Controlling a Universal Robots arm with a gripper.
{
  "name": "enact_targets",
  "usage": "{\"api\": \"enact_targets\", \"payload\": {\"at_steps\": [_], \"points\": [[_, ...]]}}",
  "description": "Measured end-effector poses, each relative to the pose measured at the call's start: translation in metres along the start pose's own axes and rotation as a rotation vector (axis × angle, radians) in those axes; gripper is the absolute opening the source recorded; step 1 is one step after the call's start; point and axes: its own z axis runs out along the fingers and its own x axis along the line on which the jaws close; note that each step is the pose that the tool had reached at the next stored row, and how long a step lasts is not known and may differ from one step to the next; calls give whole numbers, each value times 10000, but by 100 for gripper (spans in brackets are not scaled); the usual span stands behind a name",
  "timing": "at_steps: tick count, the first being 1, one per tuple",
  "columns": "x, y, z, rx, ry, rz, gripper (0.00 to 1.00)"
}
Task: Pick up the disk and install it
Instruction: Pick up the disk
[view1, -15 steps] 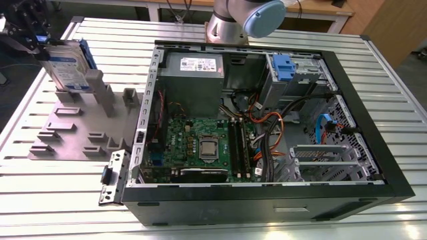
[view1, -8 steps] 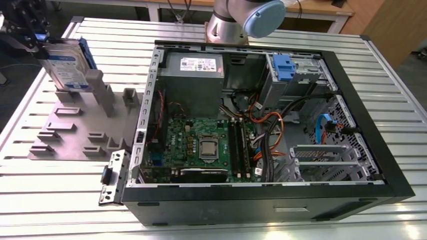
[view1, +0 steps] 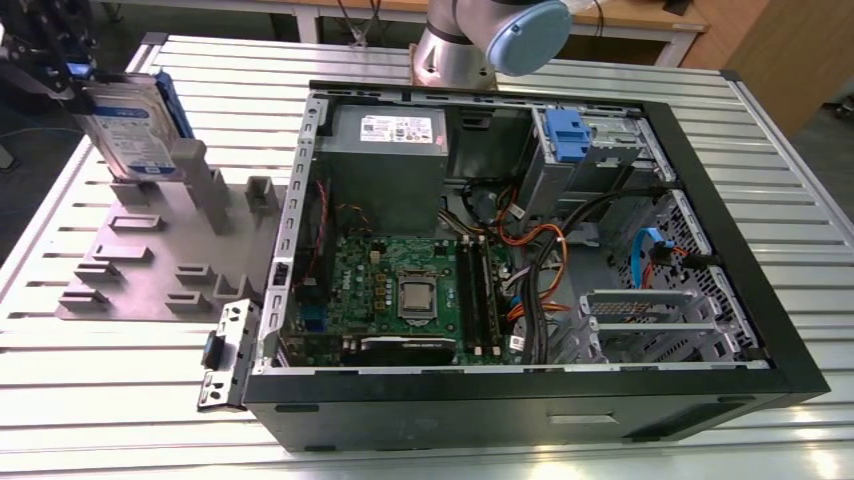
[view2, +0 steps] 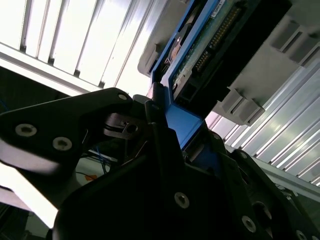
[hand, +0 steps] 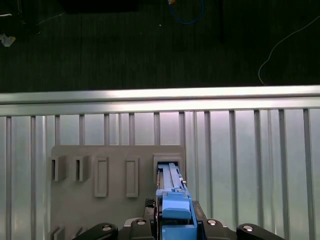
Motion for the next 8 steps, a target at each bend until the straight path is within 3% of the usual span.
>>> {"api": "enact_targets", "payload": {"at_steps": [8], "points": [[0, 1, -46, 2, -1, 0, 37]]}}
